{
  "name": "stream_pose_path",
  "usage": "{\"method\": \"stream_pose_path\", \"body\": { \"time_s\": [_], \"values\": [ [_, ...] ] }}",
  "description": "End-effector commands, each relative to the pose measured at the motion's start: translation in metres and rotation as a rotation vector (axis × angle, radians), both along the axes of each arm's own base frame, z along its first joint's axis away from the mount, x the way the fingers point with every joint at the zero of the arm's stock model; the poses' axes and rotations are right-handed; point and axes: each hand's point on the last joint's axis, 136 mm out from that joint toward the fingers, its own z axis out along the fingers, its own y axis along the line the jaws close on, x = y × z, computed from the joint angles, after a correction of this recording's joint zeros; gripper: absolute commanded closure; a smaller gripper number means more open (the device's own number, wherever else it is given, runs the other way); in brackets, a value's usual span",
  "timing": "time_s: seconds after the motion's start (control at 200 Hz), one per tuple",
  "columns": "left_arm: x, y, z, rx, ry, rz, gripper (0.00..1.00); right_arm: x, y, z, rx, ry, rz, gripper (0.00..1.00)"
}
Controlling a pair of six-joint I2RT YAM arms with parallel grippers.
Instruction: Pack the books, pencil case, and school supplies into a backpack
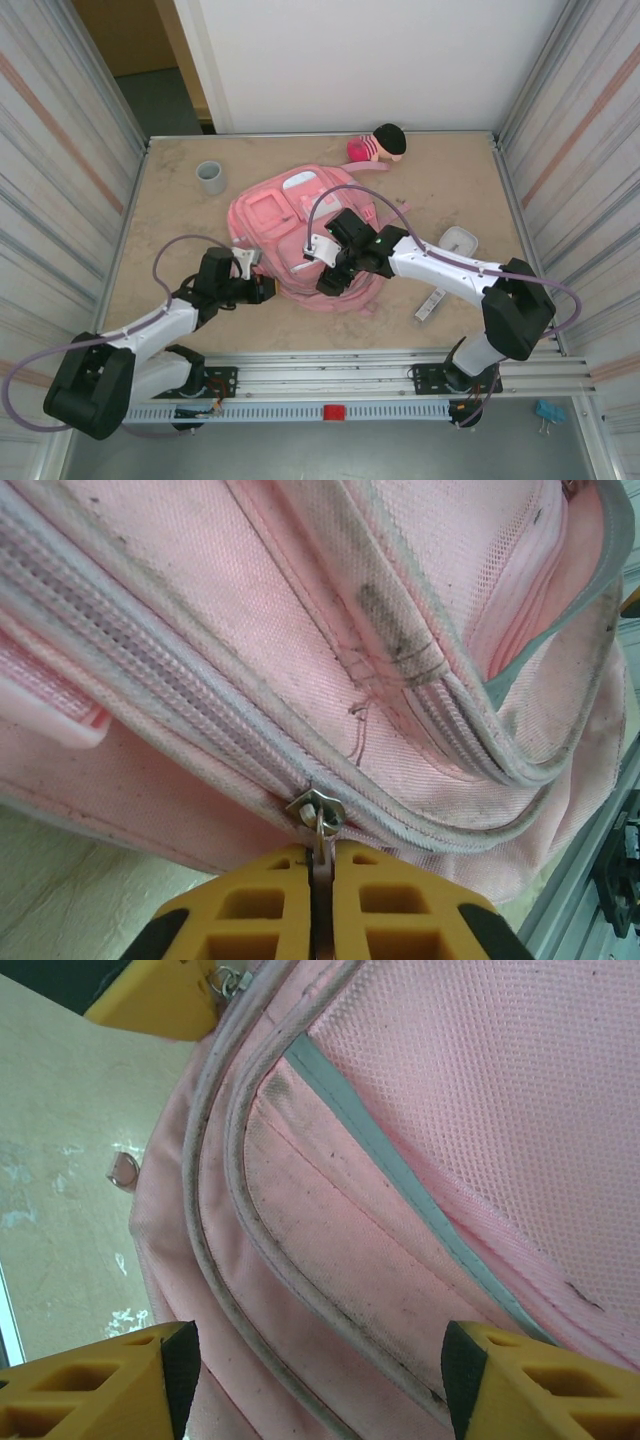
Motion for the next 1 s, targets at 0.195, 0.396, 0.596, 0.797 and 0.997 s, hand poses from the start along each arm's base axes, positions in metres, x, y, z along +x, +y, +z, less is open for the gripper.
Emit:
{"method": "stream_pose_path", "body": {
  "time_s": [0.195, 0.396, 0.596, 0.797, 0.997],
  "values": [
    [0.002, 0.003, 0.018, 0.081, -0.065, -0.006, 1.00, -0.007, 0.013, -0.012, -0.029, -0.082, 0.006, 0.30],
    [0.000, 0.003, 0.020, 0.102, -0.078, -0.019, 1.00, 0.013, 0.024, 0.001, 0.023, -0.208, -0.022, 0.28],
    [0.001, 0.002, 0.023, 0.109, -0.091, -0.029, 1.00, 0.013, 0.023, -0.009, -0.032, -0.285, 0.060, 0.27],
    [0.003, 0.001, 0.031, 0.094, -0.117, -0.024, 1.00, 0.019, 0.022, -0.027, -0.101, -0.317, 0.104, 0.27],
    [-0.002, -0.003, 0.034, 0.086, -0.124, -0.056, 1.00, 0.035, 0.037, -0.025, -0.073, -0.371, 0.085, 0.52]
  ]
}}
